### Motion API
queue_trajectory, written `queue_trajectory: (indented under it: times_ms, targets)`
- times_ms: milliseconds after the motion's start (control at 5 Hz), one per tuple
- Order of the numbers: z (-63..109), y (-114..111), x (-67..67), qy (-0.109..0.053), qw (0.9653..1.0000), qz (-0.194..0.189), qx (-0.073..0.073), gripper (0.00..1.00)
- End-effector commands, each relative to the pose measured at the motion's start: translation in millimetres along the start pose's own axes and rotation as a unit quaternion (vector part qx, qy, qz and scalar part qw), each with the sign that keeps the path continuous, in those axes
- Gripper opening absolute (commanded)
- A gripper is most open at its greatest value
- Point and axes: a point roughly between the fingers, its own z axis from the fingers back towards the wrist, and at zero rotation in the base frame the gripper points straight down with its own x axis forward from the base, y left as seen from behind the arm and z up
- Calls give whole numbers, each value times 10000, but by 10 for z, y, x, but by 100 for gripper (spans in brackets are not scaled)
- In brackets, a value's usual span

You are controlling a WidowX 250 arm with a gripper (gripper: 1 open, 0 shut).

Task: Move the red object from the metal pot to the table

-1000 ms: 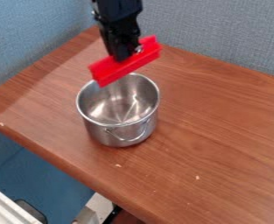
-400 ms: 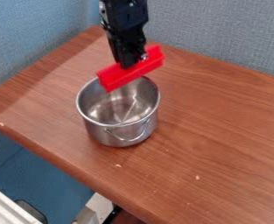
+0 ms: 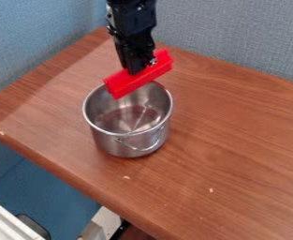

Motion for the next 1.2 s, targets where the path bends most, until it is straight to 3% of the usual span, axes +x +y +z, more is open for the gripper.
queue_trajectory:
  times_ms: [0,600,800,1000]
  targets:
    - [73,65,40,-137,9998,28,147,0]
    - [-85,163,103,7,9998,72,193,0]
    - [-160,193,34,53,9997,151,173,0]
    - [-134,116,-53,-23,9998,75,188,0]
